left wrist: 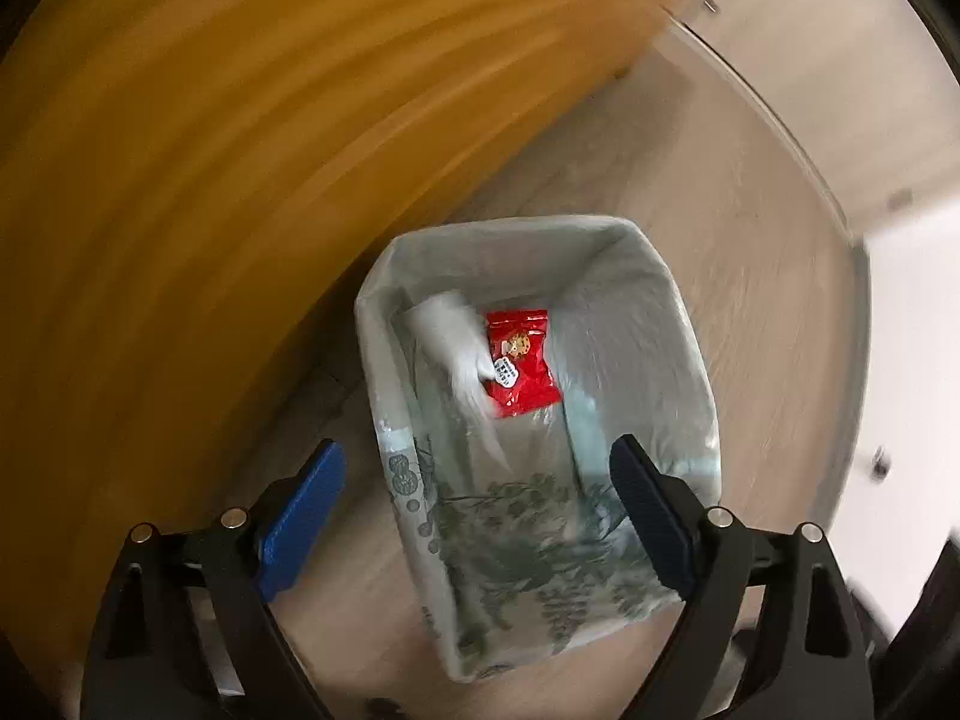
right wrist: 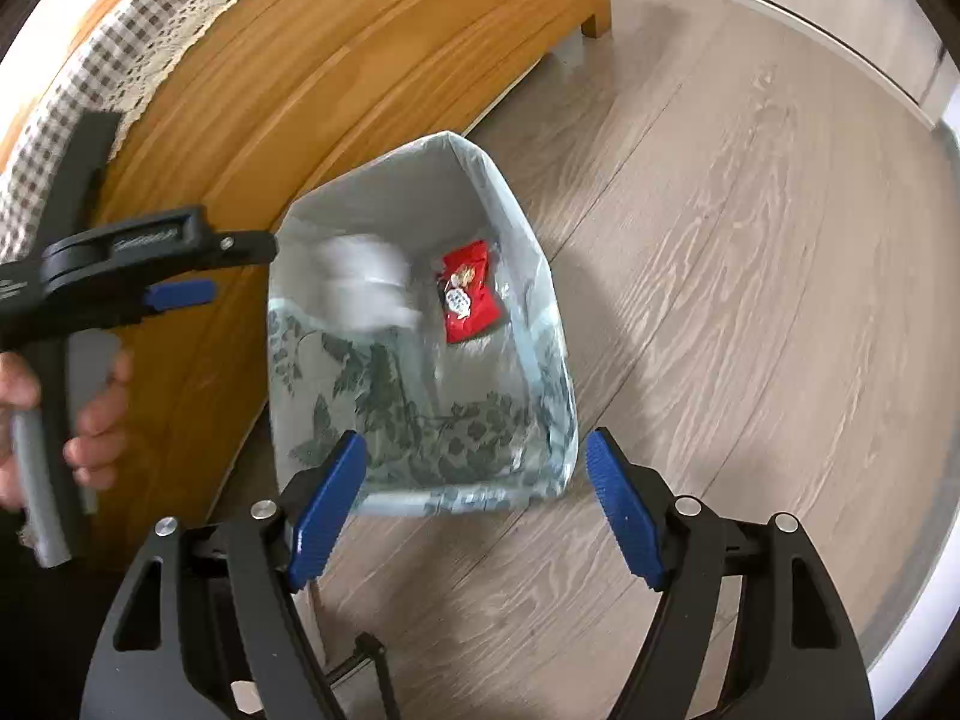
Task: Collect trash
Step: 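Carry wrapper and tissue to the wastebasket and open both tools to drop them, then move both tools back over the bed toward the mauve cloth, then grasp the mauve cloth with the right tool and lift it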
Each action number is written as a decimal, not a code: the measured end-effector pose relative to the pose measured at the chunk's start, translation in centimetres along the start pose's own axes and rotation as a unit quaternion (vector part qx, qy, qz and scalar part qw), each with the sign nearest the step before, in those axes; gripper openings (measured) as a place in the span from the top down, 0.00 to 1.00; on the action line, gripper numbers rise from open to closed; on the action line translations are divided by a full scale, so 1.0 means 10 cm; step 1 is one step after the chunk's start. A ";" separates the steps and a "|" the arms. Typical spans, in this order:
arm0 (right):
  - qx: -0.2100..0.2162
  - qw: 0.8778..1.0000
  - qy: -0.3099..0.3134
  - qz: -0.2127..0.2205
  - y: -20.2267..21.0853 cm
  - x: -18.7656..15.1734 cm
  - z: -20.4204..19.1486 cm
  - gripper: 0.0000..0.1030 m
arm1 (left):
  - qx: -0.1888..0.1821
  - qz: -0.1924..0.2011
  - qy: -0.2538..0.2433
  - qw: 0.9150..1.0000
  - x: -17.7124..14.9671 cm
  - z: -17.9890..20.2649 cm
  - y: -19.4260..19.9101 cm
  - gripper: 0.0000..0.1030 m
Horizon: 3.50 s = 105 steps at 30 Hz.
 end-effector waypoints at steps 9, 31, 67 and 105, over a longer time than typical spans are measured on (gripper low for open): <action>-0.032 0.999 0.026 0.030 0.30 0.14 -0.14 0.30 | -0.009 -0.009 -0.037 0.999 -0.46 0.02 0.56 0.15; -0.001 0.917 0.255 0.306 2.54 0.30 -2.54 0.16 | 0.075 0.410 0.054 0.907 -1.66 -1.40 4.73 0.07; -0.006 0.574 0.783 0.242 0.50 -0.48 -7.48 0.43 | 0.201 0.294 0.150 0.922 -2.11 -6.54 4.97 0.08; 0.074 0.846 0.469 0.241 2.69 0.78 -3.99 0.94 | 0.039 0.322 0.027 0.946 -1.53 -2.44 5.69 1.00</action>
Point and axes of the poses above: each gripper's, at about its wrist camera, not at the fingertips, and y roughly against the way its jaws point, z to its right, x to its top, the point moved 7 cm from there along -y, roughly the way its jaws point
